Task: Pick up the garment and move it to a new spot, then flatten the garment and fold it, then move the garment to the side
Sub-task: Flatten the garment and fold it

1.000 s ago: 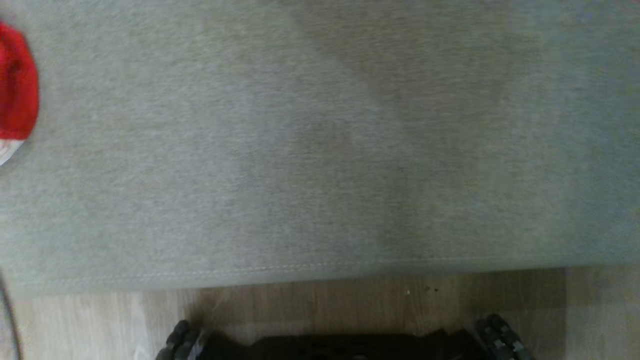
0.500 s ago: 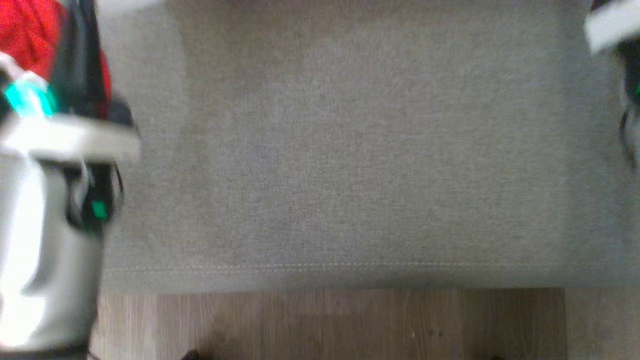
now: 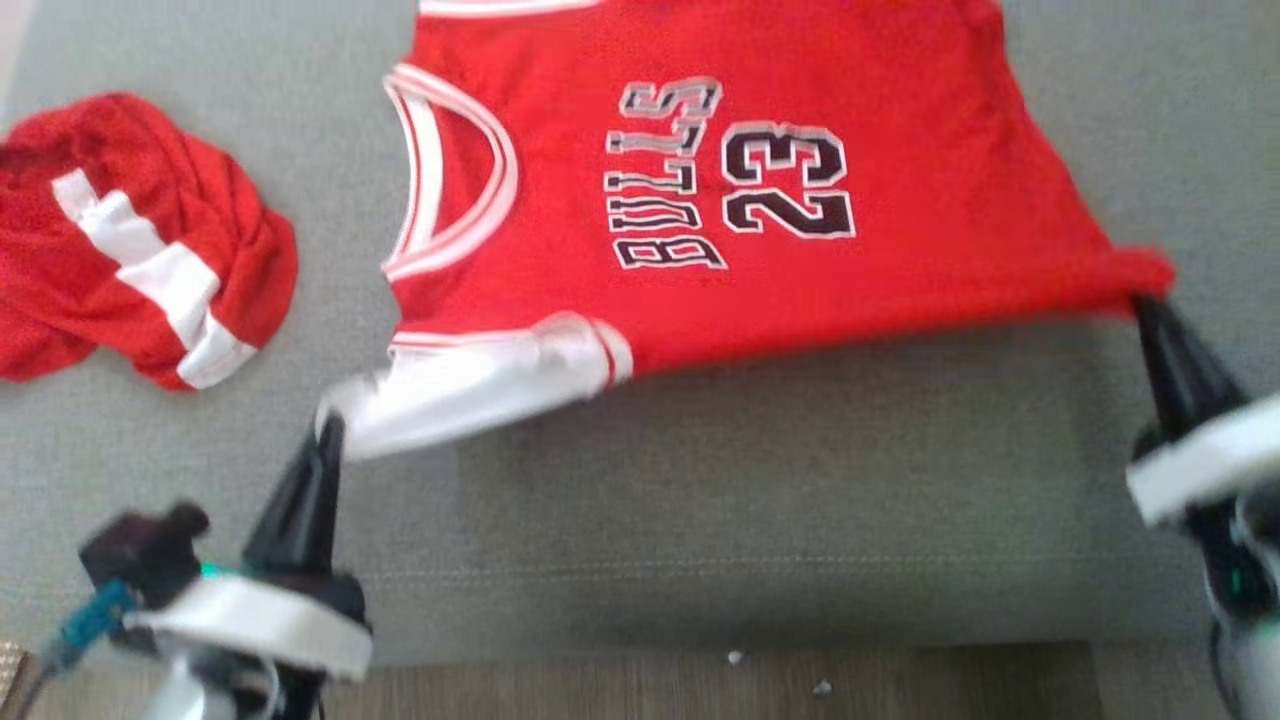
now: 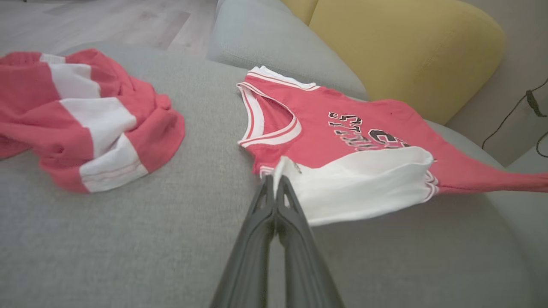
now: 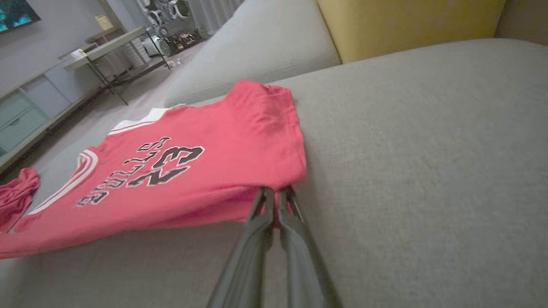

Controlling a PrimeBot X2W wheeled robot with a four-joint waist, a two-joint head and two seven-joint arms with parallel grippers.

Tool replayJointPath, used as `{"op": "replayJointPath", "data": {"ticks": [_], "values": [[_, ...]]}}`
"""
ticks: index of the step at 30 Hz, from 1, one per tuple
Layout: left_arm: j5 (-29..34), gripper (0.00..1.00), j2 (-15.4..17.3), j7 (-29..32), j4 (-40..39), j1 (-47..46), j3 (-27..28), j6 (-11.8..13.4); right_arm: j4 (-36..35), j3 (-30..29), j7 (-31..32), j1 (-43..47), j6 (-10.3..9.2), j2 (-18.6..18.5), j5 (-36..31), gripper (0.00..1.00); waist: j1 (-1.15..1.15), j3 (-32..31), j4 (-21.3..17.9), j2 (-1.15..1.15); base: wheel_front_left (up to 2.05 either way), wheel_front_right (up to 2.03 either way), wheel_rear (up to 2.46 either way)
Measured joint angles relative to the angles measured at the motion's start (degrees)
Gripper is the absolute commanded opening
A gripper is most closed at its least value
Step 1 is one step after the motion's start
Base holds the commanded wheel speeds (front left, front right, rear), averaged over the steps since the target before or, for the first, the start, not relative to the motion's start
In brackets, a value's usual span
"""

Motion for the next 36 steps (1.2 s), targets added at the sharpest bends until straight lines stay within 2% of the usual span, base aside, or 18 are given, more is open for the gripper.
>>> {"op": "replayJointPath", "data": {"ticks": [2,7,11,17,21,25,30,32,36], "values": [[-0.1,0.0,0.3,2.8,-3.3,5.2,-0.4,2.1,-5.5,-4.0,3.0,7.6,0.0,2.1,-1.5,0.0,0.0,-2.0,-0.1,0.0,0.0,0.0,0.0],[-1.2,0.0,0.8,5.1,-7.3,9.6,-0.5,3.6,-12.9,-9.1,7.2,15.3,0.0,5.7,-3.9,0.0,0.0,-4.0,-0.2,0.0,0.0,0.0,0.0],[-1.4,0.0,1.1,6.2,-9.3,9.8,-0.5,4.3,-16.4,-10.4,9.1,16.2,0.0,7.5,-5.9,0.0,0.0,-5.3,-0.5,0.0,0.0,0.0,0.0],[0.0,0.0,4.0,7.2,-13.7,6.5,-0.3,3.8,-21.7,-9.7,10.2,13.6,0.0,7.2,-8.2,0.0,0.0,-6.4,-1.0,0.0,0.0,0.0,0.0],[2.4,0.0,8.4,12.0,-17.1,-8.1,0.2,1.8,-24.9,-8.1,14.5,3.1,0.0,1.9,-8.2,0.0,0.0,-7.8,-1.0,0.0,0.0,0.0,0.0],[5.8,0.0,12.0,16.9,-15.8,-28.6,-0.1,-0.4,-23.6,-6.7,19.5,-14.2,0.0,-4.0,-7.2,0.0,0.0,-9.1,-1.3,0.0,0.0,0.0,0.0],[9.9,0.0,12.2,18.6,-7.4,-49.9,-3.3,-1.9,-14.0,-2.4,22.9,-33.4,0.0,-7.6,-6.6,0.0,0.0,-8.7,-1.6,0.0,0.0,0.0,0.0],[10.8,0.0,12.1,18.6,-5.4,-53.3,-4.1,-2.1,-12.1,-1.5,23.4,-36.1,0.0,-7.9,-6.6,0.0,0.0,-8.3,-1.6,0.0,0.0,0.0,0.0],[13.6,0.0,11.7,17.7,3.8,-64.7,-6.7,-2.7,-5.0,3.4,24.3,-44.4,0.0,-8.9,-6.7,0.0,0.0,-6.1,-1.4,0.0,0.0,0.0,0.0]]}}
